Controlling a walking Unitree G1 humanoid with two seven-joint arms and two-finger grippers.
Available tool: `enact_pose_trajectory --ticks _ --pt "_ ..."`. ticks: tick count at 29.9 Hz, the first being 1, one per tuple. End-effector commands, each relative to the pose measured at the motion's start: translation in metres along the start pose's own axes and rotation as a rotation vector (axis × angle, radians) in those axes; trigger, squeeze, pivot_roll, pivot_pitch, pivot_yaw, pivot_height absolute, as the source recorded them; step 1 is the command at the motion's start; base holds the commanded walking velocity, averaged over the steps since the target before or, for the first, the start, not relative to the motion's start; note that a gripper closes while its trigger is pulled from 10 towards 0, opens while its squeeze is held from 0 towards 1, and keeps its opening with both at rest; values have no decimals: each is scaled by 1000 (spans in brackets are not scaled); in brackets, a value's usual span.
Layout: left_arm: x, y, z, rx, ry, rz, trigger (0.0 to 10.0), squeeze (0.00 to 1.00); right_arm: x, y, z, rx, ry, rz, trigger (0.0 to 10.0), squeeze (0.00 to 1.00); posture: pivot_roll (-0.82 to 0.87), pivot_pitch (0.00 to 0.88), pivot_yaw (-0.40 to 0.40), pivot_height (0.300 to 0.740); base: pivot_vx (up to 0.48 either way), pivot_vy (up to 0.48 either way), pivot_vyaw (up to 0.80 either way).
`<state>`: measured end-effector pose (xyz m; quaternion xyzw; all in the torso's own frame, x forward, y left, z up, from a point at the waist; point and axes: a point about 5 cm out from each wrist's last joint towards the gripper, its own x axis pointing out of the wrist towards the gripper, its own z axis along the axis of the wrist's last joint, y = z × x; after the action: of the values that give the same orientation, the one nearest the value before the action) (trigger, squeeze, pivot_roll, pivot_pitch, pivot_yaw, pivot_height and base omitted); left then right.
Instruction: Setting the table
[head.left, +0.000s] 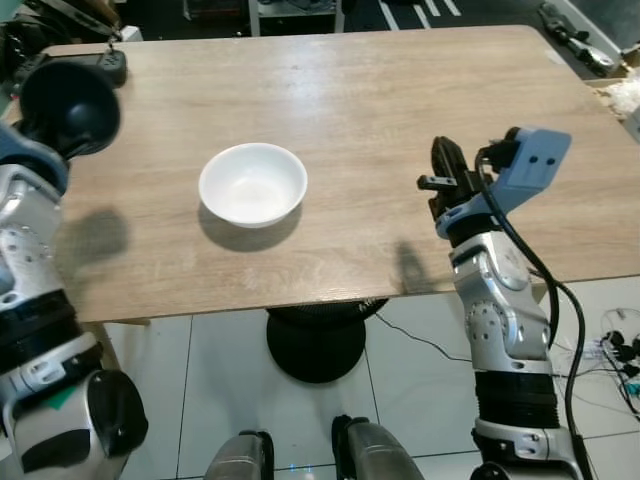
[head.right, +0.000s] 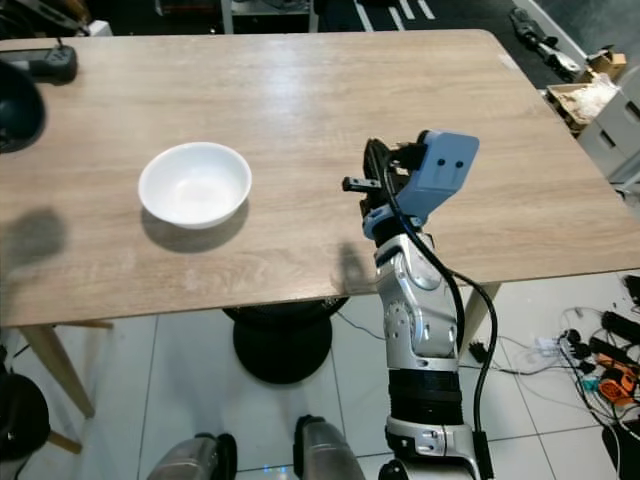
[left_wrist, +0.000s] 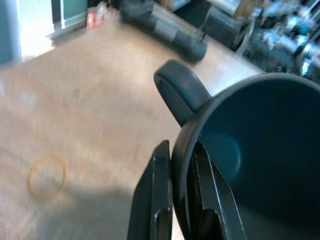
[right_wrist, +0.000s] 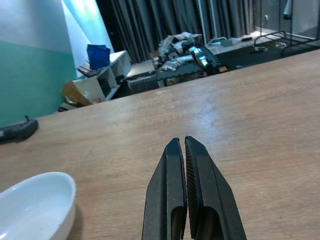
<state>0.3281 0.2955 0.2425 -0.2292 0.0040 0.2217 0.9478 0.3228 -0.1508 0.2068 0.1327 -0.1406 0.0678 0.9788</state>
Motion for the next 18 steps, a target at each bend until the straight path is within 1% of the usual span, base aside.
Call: enact_pose_trajectory --ticks 1,2,3,4,5,6,8,10,11,12,13,14,15,17,18 --pt "4 4 -5 -49 37 21 10000 0 -1 0 -2 -1 19 8 10000 0 -43 89 35 740 0 0 0" --pt "4 4 -5 -49 37 21 10000 0 -1 0 -2 -1 19 8 10000 0 -43 89 35 740 0 0 0" --pt "8 2 -12 -130 73 40 10000 0 -1 0 -2 -9 22 14 10000 0 -55 98 22 740 0 0 0" --pt "11 -5 -18 -197 109 36 10000 0 -1 0 -1 -14 23 20 10000 0 -60 101 19 740 0 0 0" --pt "12 -15 -21 -245 135 17 10000 0 -1 1 0 -19 25 25 10000 0 -63 100 18 740 0 0 0" --pt "12 -15 -21 -245 135 17 10000 0 -1 1 0 -19 25 25 10000 0 -63 100 18 740 0 0 0" --pt "11 -29 -24 -295 166 -14 10000 0 -1 1 0 -23 26 29 10000 0 -65 102 19 740 0 0 0" --pt "11 -29 -24 -295 166 -14 10000 0 -1 1 0 -23 26 29 10000 0 -65 102 19 740 0 0 0" --pt "10 -36 -27 -327 186 -19 10000 0 -1 1 0 -23 27 30 10000 0 -62 102 20 740 0 0 0" --pt "10 -36 -27 -327 186 -19 10000 0 -1 1 0 -23 27 30 10000 0 -62 102 20 740 0 0 0" --pt "7 -43 -33 -356 224 -21 10000 0 -1 1 0 -23 28 30 10000 0 -61 104 22 740 0 0 0" --pt "1 -50 -40 -371 246 -11 10000 0 -1 2 -1 -21 29 31 10000 0 -64 107 24 740 0 0 0" --pt "-3 -54 -44 -378 257 -2 10000 0 -2 2 -1 -20 30 32 10000 0 -64 107 24 740 0 0 0" --pt "-13 -58 -47 -365 260 36 10000 0 -2 2 -1 -20 31 33 10000 0 -64 109 24 740 0 0 0" --pt "-18 -59 -48 -336 265 55 10000 0 -3 2 -1 -19 32 33 10000 0 -60 113 22 740 0 0 0"
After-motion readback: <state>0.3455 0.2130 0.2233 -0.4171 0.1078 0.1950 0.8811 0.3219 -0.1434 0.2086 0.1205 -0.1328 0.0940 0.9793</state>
